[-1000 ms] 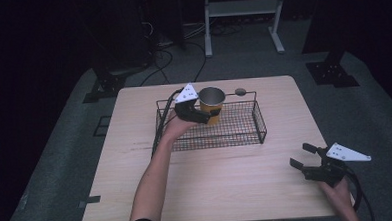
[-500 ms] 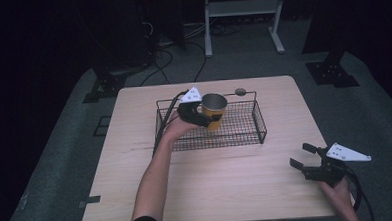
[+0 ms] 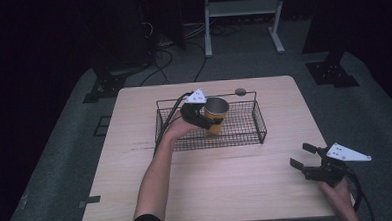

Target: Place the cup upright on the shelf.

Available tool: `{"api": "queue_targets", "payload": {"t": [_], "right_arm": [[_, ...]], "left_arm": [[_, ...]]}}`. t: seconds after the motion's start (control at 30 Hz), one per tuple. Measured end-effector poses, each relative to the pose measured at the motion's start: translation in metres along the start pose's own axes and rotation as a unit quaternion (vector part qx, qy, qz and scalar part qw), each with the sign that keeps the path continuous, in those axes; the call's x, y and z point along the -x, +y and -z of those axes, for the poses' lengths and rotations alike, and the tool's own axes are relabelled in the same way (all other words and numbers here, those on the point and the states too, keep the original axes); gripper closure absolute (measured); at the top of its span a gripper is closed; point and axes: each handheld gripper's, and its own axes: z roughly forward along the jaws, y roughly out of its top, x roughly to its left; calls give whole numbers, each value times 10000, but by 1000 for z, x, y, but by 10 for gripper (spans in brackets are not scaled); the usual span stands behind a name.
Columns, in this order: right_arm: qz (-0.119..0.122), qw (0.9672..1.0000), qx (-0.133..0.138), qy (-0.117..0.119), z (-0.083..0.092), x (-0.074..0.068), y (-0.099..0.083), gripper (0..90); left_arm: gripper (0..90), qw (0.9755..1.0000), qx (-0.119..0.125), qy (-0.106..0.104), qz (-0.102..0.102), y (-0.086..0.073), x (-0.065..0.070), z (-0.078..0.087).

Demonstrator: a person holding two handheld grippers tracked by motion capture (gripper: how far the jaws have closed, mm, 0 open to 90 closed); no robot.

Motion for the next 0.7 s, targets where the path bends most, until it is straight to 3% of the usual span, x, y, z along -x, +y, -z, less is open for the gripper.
{"api": "queue_targets", "payload": {"t": [0.37, 0.53, 0.7], "right_arm": [[-11, 10000, 6, 4, 0, 0, 0, 139], [-8, 10000, 9, 9, 0, 0, 0, 139], [-1, 10000, 8, 5, 0, 0, 0, 139]], "left_arm": [[129, 9998, -182, -73, 4, -5, 0, -6], [128, 9992, -376, -145, 62, -9, -1, -8], [126, 9989, -445, -141, -7, -9, 0, -8]]}}
